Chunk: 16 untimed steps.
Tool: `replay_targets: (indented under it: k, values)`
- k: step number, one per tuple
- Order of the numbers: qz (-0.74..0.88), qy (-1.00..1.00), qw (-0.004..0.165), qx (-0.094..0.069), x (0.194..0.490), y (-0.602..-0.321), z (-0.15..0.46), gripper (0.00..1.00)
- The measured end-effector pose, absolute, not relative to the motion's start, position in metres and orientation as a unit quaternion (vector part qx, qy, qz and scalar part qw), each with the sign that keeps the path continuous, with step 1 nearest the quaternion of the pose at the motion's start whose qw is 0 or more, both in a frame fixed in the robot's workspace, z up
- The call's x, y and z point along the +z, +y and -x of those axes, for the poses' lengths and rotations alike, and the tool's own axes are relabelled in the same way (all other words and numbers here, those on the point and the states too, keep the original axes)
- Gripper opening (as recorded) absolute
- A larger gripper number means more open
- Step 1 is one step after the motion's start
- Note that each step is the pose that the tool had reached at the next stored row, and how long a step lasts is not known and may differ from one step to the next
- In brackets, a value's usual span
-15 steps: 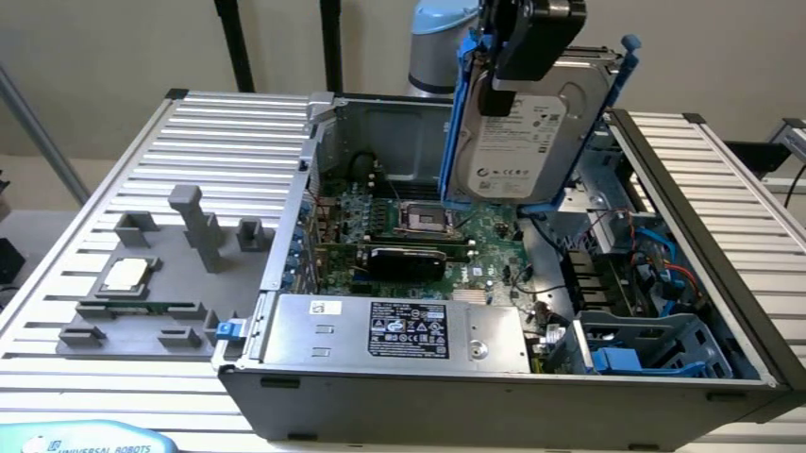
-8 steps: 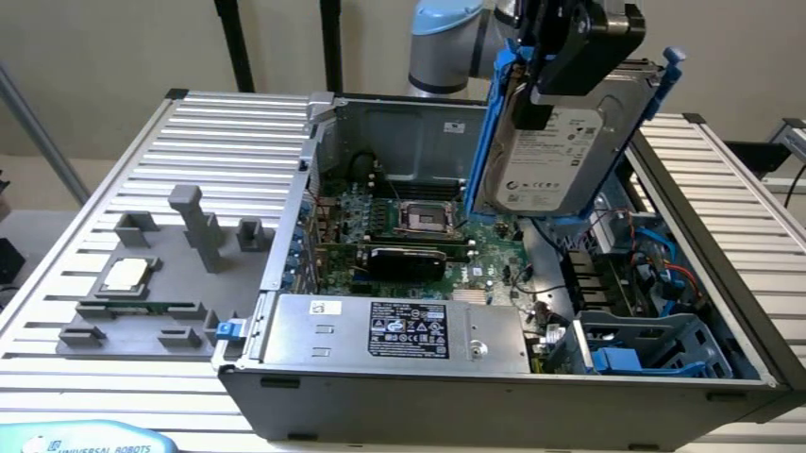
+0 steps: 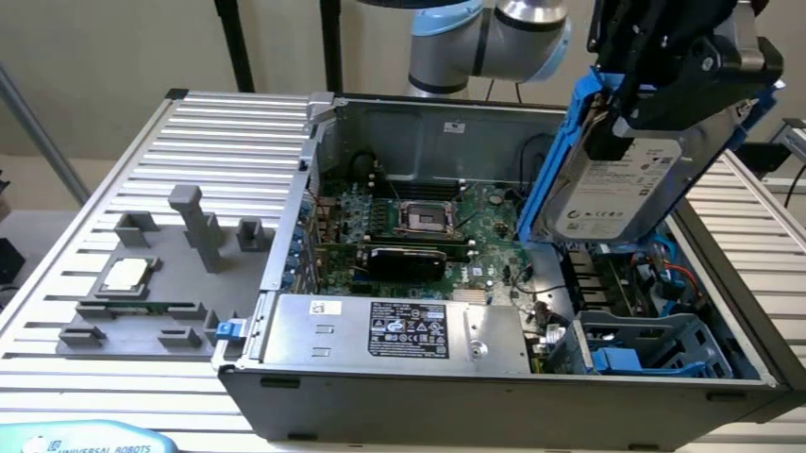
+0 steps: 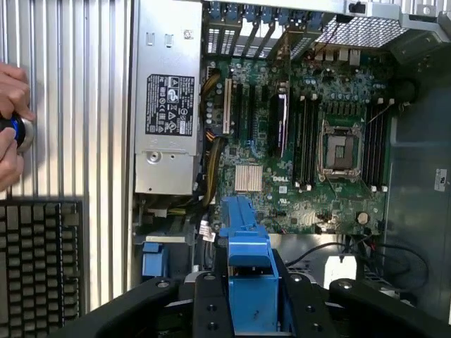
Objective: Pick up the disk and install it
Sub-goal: 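Pick up the disk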
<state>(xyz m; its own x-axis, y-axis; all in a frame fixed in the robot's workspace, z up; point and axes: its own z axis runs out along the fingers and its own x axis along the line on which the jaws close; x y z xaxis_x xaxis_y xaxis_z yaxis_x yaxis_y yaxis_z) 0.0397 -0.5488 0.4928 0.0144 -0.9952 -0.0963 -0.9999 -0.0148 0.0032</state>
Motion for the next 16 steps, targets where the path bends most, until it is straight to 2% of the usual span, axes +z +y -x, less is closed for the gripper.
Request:
replay_targets:
  k: [16]
  values:
    - [0.711,0.701,0.033,0.035,0.493,-0.588,-0.075,0.33]
